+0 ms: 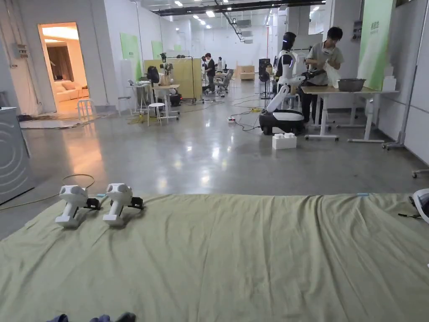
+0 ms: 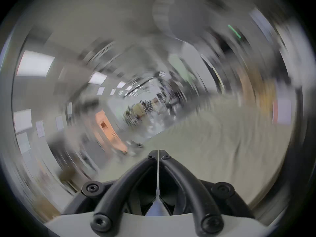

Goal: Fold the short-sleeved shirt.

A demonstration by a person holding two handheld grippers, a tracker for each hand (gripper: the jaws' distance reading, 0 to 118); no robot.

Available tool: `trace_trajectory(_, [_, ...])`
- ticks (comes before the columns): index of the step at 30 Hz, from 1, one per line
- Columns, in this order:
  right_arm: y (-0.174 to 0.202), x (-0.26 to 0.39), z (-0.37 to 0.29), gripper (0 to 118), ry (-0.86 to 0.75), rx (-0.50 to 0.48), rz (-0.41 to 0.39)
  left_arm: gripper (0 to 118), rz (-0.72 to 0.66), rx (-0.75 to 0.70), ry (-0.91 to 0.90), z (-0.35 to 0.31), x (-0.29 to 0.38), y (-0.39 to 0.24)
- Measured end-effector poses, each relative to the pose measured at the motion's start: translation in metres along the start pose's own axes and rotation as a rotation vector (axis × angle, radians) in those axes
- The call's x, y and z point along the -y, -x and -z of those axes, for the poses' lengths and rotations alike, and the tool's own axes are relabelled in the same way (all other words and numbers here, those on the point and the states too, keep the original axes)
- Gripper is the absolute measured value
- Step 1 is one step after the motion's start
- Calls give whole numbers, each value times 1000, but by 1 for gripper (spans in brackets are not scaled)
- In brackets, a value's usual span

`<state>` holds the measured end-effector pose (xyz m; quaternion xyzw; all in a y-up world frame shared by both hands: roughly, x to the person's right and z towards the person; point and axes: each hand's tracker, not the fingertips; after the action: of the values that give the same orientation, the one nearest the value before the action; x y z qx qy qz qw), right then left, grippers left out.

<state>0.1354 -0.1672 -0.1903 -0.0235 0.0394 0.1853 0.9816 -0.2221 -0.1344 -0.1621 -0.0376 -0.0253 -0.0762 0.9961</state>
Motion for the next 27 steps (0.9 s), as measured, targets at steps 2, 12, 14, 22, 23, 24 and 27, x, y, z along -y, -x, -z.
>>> trace_trajectory(2, [-23, 5, -4, 3, -14, -32, 378, 3, -401, 127, -58, -5, 10, 29])
trace_trajectory(12, [-20, -17, -9, 3, -10, -25, 395, 3, -127, 88, -23, -8, 14, 8])
trace_trajectory(14, [-15, -20, -10, 3, -14, -28, 364, 3, -133, 89, -22, -6, 13, 6])
trace_trajectory(22, [-7, -22, -8, 3, -11, -46, 316, 4, -168, 81, -45, -7, 10, 13])
trace_trajectory(23, [-7, -21, -7, 3, -7, -47, 321, 3, -167, 79, -45, -8, 10, 14])
trace_trajectory(24, [-7, -20, -6, 3, -3, -45, 325, 3, -165, 76, -45, -8, 10, 14])
trace_trajectory(27, [-9, -19, -6, 3, 6, -45, 339, 3, -152, 65, -47, -9, 10, 16])
